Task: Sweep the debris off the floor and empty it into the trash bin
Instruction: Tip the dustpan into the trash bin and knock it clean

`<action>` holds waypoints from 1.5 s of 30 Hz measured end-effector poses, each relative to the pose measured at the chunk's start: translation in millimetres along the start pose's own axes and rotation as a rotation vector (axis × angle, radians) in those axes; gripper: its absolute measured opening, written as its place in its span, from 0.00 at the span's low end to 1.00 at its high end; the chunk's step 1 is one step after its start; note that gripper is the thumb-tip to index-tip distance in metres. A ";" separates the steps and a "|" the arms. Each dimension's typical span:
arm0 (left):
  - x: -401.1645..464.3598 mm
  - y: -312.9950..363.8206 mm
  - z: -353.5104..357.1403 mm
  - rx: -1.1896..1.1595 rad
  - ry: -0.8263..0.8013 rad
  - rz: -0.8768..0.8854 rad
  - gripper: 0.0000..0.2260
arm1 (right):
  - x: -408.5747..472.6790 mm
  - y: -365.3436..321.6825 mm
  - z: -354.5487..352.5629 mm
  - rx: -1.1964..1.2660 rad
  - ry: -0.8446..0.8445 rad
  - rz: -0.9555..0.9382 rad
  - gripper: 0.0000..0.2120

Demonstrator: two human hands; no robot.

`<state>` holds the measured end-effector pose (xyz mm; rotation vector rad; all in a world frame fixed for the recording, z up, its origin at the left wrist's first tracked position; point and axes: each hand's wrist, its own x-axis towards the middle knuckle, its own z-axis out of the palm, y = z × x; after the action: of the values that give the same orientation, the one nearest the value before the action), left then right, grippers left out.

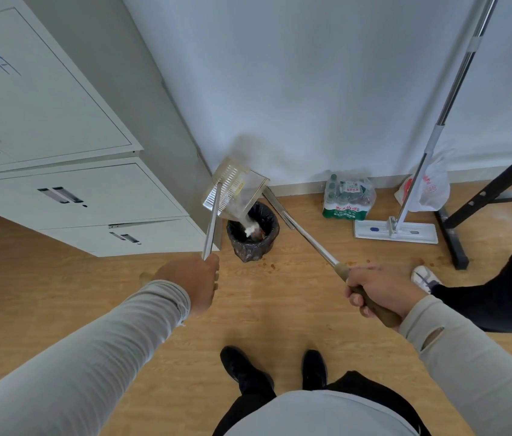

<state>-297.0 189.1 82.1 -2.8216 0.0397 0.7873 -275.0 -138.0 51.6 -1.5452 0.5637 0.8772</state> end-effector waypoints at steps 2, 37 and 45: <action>-2.2 -0.3 0.0 0.014 0.002 0.004 0.12 | -1.1 -1.3 0.6 -0.006 0.000 0.004 0.08; -41.7 -2.1 25.2 0.080 -0.010 -0.010 0.14 | -19.2 3.7 4.0 0.027 -0.021 -0.003 0.08; -49.8 21.1 64.1 0.027 -0.037 -0.043 0.07 | -21.8 3.0 6.7 -0.022 -0.019 -0.015 0.10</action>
<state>-374.1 180.3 50.1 -2.7722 -0.0153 0.8231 -291.8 -134.7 67.1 -1.5571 0.5297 0.8886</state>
